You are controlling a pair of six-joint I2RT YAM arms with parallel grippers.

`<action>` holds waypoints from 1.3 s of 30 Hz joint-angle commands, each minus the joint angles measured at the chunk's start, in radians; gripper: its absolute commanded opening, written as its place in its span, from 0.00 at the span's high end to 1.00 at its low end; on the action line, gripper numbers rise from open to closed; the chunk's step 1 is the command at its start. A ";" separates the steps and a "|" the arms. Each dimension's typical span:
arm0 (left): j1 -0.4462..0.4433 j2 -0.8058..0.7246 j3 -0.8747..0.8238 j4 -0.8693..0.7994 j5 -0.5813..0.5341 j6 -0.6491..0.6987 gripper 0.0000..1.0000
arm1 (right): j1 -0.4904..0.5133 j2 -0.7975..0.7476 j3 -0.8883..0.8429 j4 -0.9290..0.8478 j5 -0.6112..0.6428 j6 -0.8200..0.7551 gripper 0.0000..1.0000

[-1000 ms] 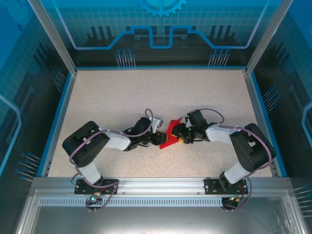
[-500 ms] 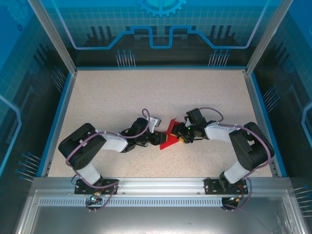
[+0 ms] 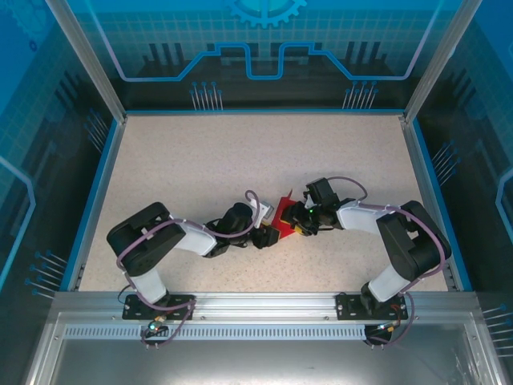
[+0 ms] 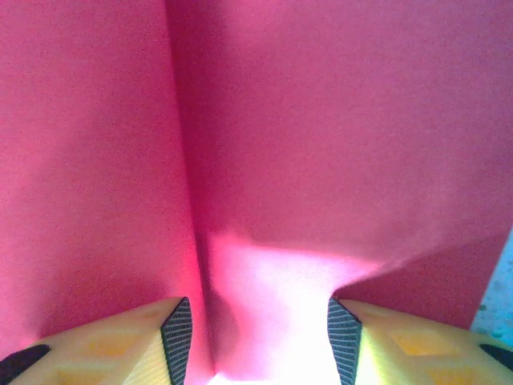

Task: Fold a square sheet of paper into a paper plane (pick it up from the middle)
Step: Fourth fold the wing at the center of the table.

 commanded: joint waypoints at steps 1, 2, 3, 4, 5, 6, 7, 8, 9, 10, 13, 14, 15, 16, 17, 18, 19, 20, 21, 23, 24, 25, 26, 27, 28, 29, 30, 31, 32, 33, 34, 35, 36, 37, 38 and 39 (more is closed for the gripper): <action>-0.011 0.021 0.007 0.044 -0.040 0.039 0.64 | -0.007 0.023 -0.022 -0.064 0.049 -0.011 0.48; -0.012 0.021 0.004 0.049 -0.040 0.039 0.68 | -0.007 0.019 -0.022 -0.063 0.048 -0.013 0.48; -0.013 0.019 0.002 0.054 -0.039 0.040 0.73 | -0.007 0.013 -0.021 -0.062 0.048 -0.018 0.48; -0.012 0.018 0.002 0.054 -0.037 0.044 0.77 | -0.008 0.007 -0.021 -0.062 0.048 -0.026 0.48; -0.012 0.016 0.004 0.054 -0.030 0.045 0.81 | -0.009 -0.004 -0.022 -0.051 0.046 -0.043 0.50; -0.012 0.015 0.004 0.049 -0.022 0.046 0.83 | -0.010 -0.016 -0.029 -0.023 0.038 -0.062 0.52; -0.014 0.011 0.005 0.043 -0.018 0.046 0.85 | -0.012 -0.032 -0.036 0.000 0.033 -0.090 0.54; -0.013 0.007 0.008 0.034 -0.017 0.046 0.85 | -0.013 -0.052 -0.040 0.015 0.035 -0.122 0.55; -0.013 0.005 0.009 0.023 -0.010 0.044 0.86 | -0.013 -0.071 -0.047 0.028 0.032 -0.158 0.58; -0.012 0.004 0.013 0.017 -0.002 0.042 0.87 | -0.017 -0.087 -0.055 0.051 0.014 -0.184 0.59; -0.012 0.012 0.036 -0.027 0.025 0.025 0.87 | -0.029 -0.128 -0.077 0.094 -0.028 -0.229 0.59; -0.013 0.015 0.043 -0.041 0.032 0.018 0.87 | -0.030 -0.139 -0.081 0.106 -0.038 -0.238 0.60; -0.012 0.017 0.051 -0.056 0.035 0.012 0.87 | -0.030 -0.149 -0.093 0.121 -0.046 -0.242 0.60; -0.013 0.020 0.054 -0.058 0.040 0.007 0.87 | -0.030 -0.154 -0.099 0.131 -0.049 -0.243 0.60; -0.012 0.023 0.058 -0.060 0.047 0.002 0.87 | -0.030 -0.154 -0.101 0.134 -0.051 -0.246 0.59; -0.013 0.026 0.063 -0.064 0.053 -0.005 0.87 | -0.031 -0.145 -0.097 0.127 -0.048 -0.248 0.58; -0.013 0.030 0.068 -0.067 0.061 -0.007 0.87 | -0.031 -0.135 -0.092 0.123 -0.051 -0.251 0.58; -0.013 0.032 0.073 -0.068 0.072 -0.009 0.87 | -0.032 -0.121 -0.087 0.125 -0.057 -0.252 0.57; -0.012 0.035 0.079 -0.077 0.075 -0.014 0.87 | -0.032 -0.107 -0.082 0.129 -0.062 -0.253 0.56; -0.013 0.039 0.090 -0.093 0.084 -0.016 0.87 | -0.031 -0.083 -0.069 0.124 -0.067 -0.257 0.56; -0.012 0.041 0.096 -0.100 0.089 -0.016 0.87 | -0.031 -0.074 -0.065 0.124 -0.069 -0.259 0.55; -0.013 0.043 0.101 -0.108 0.090 -0.019 0.87 | -0.031 -0.069 -0.062 0.125 -0.067 -0.262 0.54; -0.013 0.044 0.104 -0.113 0.094 -0.019 0.87 | -0.031 -0.066 -0.060 0.121 -0.065 -0.264 0.53; -0.012 0.046 0.107 -0.117 0.100 -0.020 0.87 | -0.034 -0.064 -0.060 0.122 -0.065 -0.266 0.53; -0.014 0.051 0.113 -0.124 0.103 -0.022 0.87 | -0.033 -0.063 -0.059 0.121 -0.065 -0.269 0.52; -0.013 0.055 0.117 -0.126 0.109 -0.023 0.86 | -0.035 -0.063 -0.060 0.119 -0.064 -0.271 0.51; -0.013 0.059 0.118 -0.123 0.113 -0.024 0.86 | -0.036 -0.062 -0.062 0.117 -0.060 -0.271 0.51; -0.012 0.062 0.119 -0.118 0.118 -0.026 0.86 | -0.039 -0.059 -0.066 0.119 -0.059 -0.271 0.51; -0.012 0.064 0.120 -0.115 0.120 -0.026 0.86 | -0.043 -0.057 -0.069 0.119 -0.060 -0.271 0.51; -0.012 0.065 0.120 -0.113 0.121 -0.027 0.86 | -0.045 -0.054 -0.072 0.120 -0.058 -0.269 0.51; -0.013 0.066 0.121 -0.111 0.122 -0.027 0.86 | -0.048 -0.050 -0.074 0.118 -0.054 -0.269 0.51; -0.013 0.068 0.122 -0.110 0.122 -0.027 0.85 | -0.050 -0.046 -0.078 0.119 -0.051 -0.266 0.51; -0.013 0.068 0.124 -0.112 0.122 -0.026 0.86 | -0.051 -0.044 -0.078 0.117 -0.047 -0.263 0.51; -0.013 0.070 0.124 -0.112 0.122 -0.027 0.86 | -0.054 -0.042 -0.080 0.116 -0.045 -0.261 0.51; -0.012 0.072 0.126 -0.112 0.124 -0.027 0.85 | -0.054 -0.039 -0.081 0.116 -0.039 -0.261 0.50; -0.013 0.073 0.127 -0.112 0.126 -0.028 0.85 | -0.057 -0.036 -0.081 0.113 -0.037 -0.259 0.50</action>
